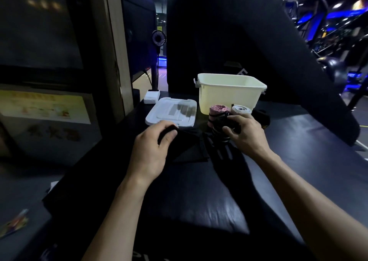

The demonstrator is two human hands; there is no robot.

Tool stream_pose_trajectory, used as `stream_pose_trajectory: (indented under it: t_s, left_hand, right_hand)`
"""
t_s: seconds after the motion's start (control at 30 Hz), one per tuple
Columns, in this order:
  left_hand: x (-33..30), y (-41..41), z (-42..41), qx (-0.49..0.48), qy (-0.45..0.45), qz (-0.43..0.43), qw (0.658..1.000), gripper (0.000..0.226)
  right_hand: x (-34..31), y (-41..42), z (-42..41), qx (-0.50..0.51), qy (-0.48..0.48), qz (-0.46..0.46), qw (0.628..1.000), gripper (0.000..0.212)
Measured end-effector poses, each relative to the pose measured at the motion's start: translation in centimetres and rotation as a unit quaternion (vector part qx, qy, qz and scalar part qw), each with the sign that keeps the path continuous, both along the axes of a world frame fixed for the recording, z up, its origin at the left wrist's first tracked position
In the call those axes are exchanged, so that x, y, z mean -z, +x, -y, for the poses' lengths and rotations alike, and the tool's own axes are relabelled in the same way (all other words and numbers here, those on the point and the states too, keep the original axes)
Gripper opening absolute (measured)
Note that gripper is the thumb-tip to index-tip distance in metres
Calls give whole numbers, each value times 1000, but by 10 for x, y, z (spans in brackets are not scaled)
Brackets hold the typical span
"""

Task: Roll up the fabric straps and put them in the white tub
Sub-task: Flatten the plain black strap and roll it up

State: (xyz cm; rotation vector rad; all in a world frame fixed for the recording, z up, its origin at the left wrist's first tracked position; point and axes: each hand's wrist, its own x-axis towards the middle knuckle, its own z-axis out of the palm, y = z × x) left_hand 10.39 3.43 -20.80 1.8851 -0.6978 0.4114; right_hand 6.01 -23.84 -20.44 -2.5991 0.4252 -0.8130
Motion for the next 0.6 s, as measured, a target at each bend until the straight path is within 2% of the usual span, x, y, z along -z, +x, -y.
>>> stream_pose_trajectory:
  t_s: [0.1, 0.2, 0.37, 0.5, 0.6]
  left_hand:
    - [-8, -9, 1, 32, -84, 26, 996, 12]
    - [-18, -26, 5, 102, -150, 18, 983, 17]
    - [-29, -55, 17, 196, -245, 7, 949, 18]
    - [-29, -64, 34, 227, -290, -42, 929, 20]
    - [-27, -77, 53, 229, -313, -95, 917, 19]
  right_hand:
    - [-13, -27, -16, -63, 54, 56, 995, 34]
    - [-28, -57, -40, -167, 143, 40, 975, 20]
    - [-31, -94, -53, -230, 171, -12, 958, 33]
    - [-41, -129, -58, -315, 263, -25, 912, 35]
    - [-40, -146, -54, -306, 280, 18, 909, 24]
